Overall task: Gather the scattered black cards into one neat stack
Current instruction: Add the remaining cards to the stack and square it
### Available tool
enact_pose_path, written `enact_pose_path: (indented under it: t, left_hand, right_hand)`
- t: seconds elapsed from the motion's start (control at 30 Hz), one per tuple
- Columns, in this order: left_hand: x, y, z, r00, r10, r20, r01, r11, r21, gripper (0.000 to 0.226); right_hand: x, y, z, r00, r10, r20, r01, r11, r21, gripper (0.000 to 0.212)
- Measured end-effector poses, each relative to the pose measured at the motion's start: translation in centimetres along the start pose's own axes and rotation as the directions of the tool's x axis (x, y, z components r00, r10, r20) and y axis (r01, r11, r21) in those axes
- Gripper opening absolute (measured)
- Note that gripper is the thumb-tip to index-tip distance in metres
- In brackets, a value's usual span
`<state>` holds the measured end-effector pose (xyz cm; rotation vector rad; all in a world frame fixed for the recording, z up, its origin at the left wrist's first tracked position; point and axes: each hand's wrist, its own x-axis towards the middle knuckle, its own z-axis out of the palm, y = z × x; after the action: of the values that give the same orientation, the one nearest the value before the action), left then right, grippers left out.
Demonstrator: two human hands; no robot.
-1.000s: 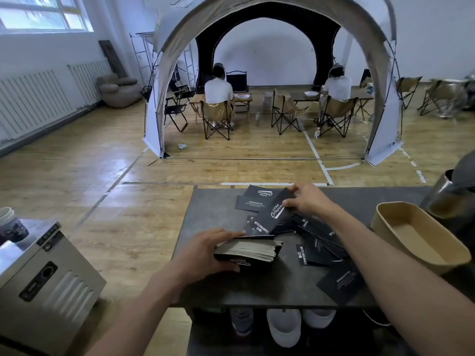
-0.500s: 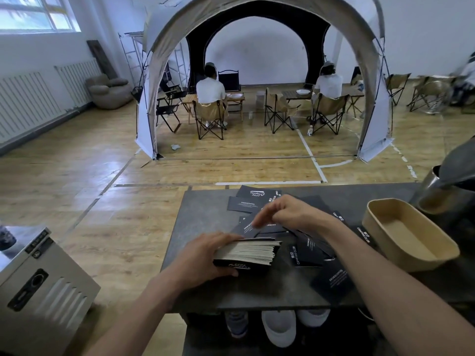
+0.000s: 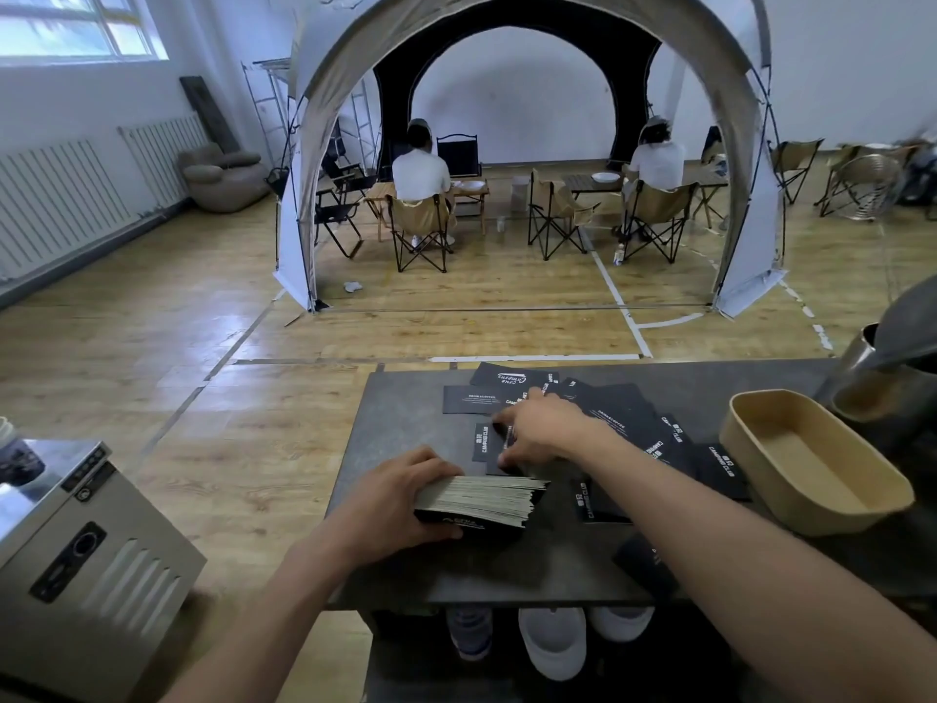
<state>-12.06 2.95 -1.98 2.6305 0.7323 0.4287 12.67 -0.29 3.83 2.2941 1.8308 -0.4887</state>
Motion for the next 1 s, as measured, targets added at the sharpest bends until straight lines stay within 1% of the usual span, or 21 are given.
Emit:
enact_pose_path:
  t: [0.07, 0.1, 0.2, 0.23, 0.33, 0.4, 0.47, 0.5, 0.53, 0.57, 0.6, 0.63, 0.67, 0.7, 0.73, 0.77, 0.8, 0.87, 0.93, 0.97, 1.0]
  left_hand:
    - [-0.3, -0.3, -0.3, 1.0, -0.011, -0.011, 0.011, 1.0, -0.004, 0.06]
    - [-0.3, -0.3, -0.3, 1.0, -0.015, -0.012, 0.015, 1.0, -0.004, 0.06]
    - [-0.4, 0.0, -0.4, 1.0, -0.02, -0.017, 0.02, 1.0, 0.0, 0.061]
    - [-0.4, 0.1, -0.4, 1.0, -0.021, -0.022, 0.021, 1.0, -0.004, 0.062]
    - [-0.4, 0.3, -0.6, 0.999, -0.031, -0.032, 0.03, 0.999, -0.019, 0.063]
    - [-0.5, 0.4, -0.5, 0.999, -0.024, -0.03, 0.023, 0.999, -0.031, 0.067]
    - [-0.6, 0.5, -0.4, 0.999, -0.009, -0.053, 0.006, 0.999, -0.049, 0.077]
    - [-0.6, 0.5, -0.3, 0.998, -0.011, -0.068, 0.005, 0.997, -0.075, 0.087]
    - [-0.7, 0.7, -0.3, 0.996, -0.022, -0.082, 0.013, 0.994, -0.106, 0.1]
    - [-0.6, 0.7, -0.3, 0.995, -0.037, -0.089, 0.025, 0.992, -0.125, 0.11]
    - [-0.5, 0.8, -0.3, 0.995, -0.049, -0.083, 0.038, 0.991, -0.13, 0.112]
    - [-0.4, 0.9, -0.3, 0.996, -0.05, -0.072, 0.042, 0.992, -0.118, 0.106]
    - [-0.3, 0.8, -0.2, 0.997, -0.045, -0.058, 0.04, 0.995, -0.089, 0.093]
    - [-0.2, 0.8, -0.1, 0.998, -0.044, -0.048, 0.041, 0.997, -0.059, 0.081]
    - [-0.2, 0.8, -0.1, 0.998, -0.046, -0.047, 0.044, 0.998, -0.052, 0.073]
    - [0.0, 0.8, -0.1, 0.997, -0.052, -0.051, 0.049, 0.997, -0.058, 0.07]
    - [0.1, 0.7, -0.1, 0.997, -0.058, -0.056, 0.054, 0.996, -0.068, 0.069]
    - [0.5, 0.5, -0.1, 0.997, -0.063, -0.053, 0.059, 0.995, -0.08, 0.071]
    - [0.7, 0.5, -0.1, 0.997, -0.066, -0.047, 0.062, 0.994, -0.094, 0.074]
    - [0.8, 0.6, 0.0, 0.997, -0.067, -0.042, 0.063, 0.993, -0.099, 0.074]
    - [0.7, 0.6, 0.0, 0.997, -0.067, -0.04, 0.063, 0.993, -0.098, 0.074]
  right_hand:
    - [0.0, 0.2, -0.3, 1.0, -0.021, -0.007, 0.022, 0.997, 0.071, 0.047]
    - [0.0, -0.1, -0.1, 0.999, -0.008, -0.039, 0.012, 0.994, 0.105, 0.045]
    - [-0.7, -1.2, 0.7, 0.991, 0.056, -0.12, -0.039, 0.989, 0.139, 0.063]
    - [-0.7, -1.3, 1.0, 0.987, 0.066, -0.147, -0.042, 0.987, 0.157, 0.059]
    - [-0.9, -1.1, 0.8, 0.979, 0.099, -0.177, -0.062, 0.977, 0.203, 0.027]
    - [-1.2, -0.8, -0.1, 0.97, 0.108, -0.217, -0.052, 0.967, 0.247, 0.02]
    - [-2.0, -0.4, -1.1, 0.949, 0.095, -0.299, -0.003, 0.956, 0.294, 0.015]
    - [-2.5, -0.2, -1.4, 0.953, 0.053, -0.299, 0.041, 0.953, 0.302, 0.016]
    - [-3.1, -0.1, -1.6, 0.967, -0.034, -0.254, 0.116, 0.941, 0.317, 0.018]
    - [-3.7, 0.0, -1.7, 0.974, -0.157, -0.163, 0.203, 0.927, 0.317, 0.02]
    - [-4.4, 0.0, -1.8, 0.959, -0.276, -0.059, 0.279, 0.896, 0.346, 0.023]
    - [-4.7, 0.3, -2.0, 0.939, -0.343, 0.014, 0.307, 0.857, 0.414, 0.025]
    - [-4.2, 1.0, -2.1, 0.939, -0.342, 0.02, 0.285, 0.811, 0.51, 0.025]
    - [-3.3, 2.0, -2.3, 0.957, -0.289, -0.041, 0.26, 0.781, 0.568, 0.026]
    - [-2.3, 3.0, -2.5, 0.972, -0.2, -0.126, 0.236, 0.782, 0.577, 0.025]
    - [-1.2, 4.1, -2.6, 0.971, -0.13, -0.199, 0.215, 0.837, 0.503, 0.025]
    - [-0.4, 4.9, -2.4, 0.97, -0.109, -0.217, 0.191, 0.892, 0.41, 0.029]
    - [0.1, 5.4, -1.3, 0.983, -0.138, -0.124, 0.162, 0.963, 0.214, 0.045]
    - [0.2, 5.0, -0.2, 0.982, -0.158, -0.101, 0.174, 0.97, 0.171, 0.057]
    - [0.1, 4.6, 0.0, 0.98, -0.17, -0.107, 0.186, 0.969, 0.165, 0.058]
    - [0.4, 4.4, 0.0, 0.974, -0.194, -0.116, 0.211, 0.964, 0.16, 0.051]
